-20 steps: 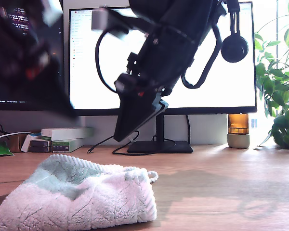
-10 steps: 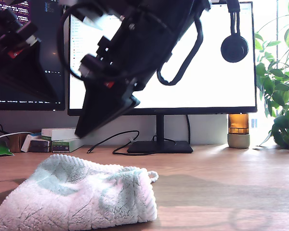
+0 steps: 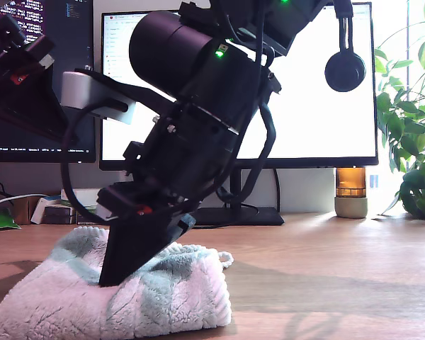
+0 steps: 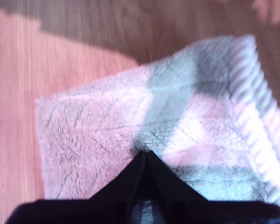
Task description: Fold the tea towel to a neat square and place it to the right
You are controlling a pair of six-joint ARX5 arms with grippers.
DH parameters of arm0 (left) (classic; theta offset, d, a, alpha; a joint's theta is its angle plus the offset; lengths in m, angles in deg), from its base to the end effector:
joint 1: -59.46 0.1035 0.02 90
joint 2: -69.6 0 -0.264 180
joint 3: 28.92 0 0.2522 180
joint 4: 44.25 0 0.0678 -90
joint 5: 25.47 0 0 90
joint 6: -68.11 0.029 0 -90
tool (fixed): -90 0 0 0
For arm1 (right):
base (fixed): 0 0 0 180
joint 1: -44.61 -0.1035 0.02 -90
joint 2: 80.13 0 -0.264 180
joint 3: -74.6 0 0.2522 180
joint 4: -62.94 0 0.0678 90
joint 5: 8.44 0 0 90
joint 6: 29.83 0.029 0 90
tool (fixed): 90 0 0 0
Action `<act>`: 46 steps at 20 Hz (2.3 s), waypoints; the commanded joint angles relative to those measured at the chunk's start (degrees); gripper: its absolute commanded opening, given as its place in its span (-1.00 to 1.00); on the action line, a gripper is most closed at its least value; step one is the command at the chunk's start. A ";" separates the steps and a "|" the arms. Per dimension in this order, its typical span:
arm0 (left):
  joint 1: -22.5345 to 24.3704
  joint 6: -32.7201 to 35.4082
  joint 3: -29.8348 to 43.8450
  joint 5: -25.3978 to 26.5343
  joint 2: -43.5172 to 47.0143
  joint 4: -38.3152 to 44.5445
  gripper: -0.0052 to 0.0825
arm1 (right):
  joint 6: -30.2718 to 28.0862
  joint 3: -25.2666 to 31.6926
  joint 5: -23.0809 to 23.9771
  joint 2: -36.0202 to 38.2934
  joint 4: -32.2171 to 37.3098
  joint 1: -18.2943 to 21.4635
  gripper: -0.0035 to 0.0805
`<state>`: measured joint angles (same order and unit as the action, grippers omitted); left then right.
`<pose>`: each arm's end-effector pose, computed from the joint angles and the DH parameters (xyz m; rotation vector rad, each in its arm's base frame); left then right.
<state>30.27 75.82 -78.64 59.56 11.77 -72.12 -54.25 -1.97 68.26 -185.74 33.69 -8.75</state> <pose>0.1798 -0.1033 0.2346 0.2600 0.5841 -0.6182 0.2107 0.2945 0.1537 -0.7131 0.7768 1.2713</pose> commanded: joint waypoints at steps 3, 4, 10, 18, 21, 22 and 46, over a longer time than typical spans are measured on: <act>0.22 -0.22 1.16 -0.15 0.20 0.70 -0.94 | 0.85 0.04 5.07 0.11 -4.15 1.16 -0.94; 0.22 -0.22 1.16 -0.13 0.20 0.70 -0.94 | 1.36 0.04 6.58 0.11 -6.14 1.73 -0.94; 0.22 0.13 1.16 -0.37 0.20 1.16 -0.94 | 5.27 0.07 13.33 0.11 -13.90 4.26 -0.94; 0.22 1.60 1.16 -0.35 0.20 2.21 -0.94 | 11.28 0.09 17.14 0.11 -20.59 8.52 -0.94; 0.44 1.73 1.16 -0.59 0.20 2.64 -0.94 | 14.29 0.11 19.21 0.11 -22.56 10.62 -0.94; 0.48 1.73 1.16 -0.61 0.20 3.02 -0.94 | 15.04 0.11 20.00 0.11 -23.34 11.37 -0.94; 1.70 1.70 1.16 -2.58 0.20 4.70 -0.94 | 25.94 16.09 32.87 0.13 -30.42 33.40 -0.94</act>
<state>31.85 77.30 -78.64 57.13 11.77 -67.88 -28.44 5.88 99.76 -177.91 4.95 21.17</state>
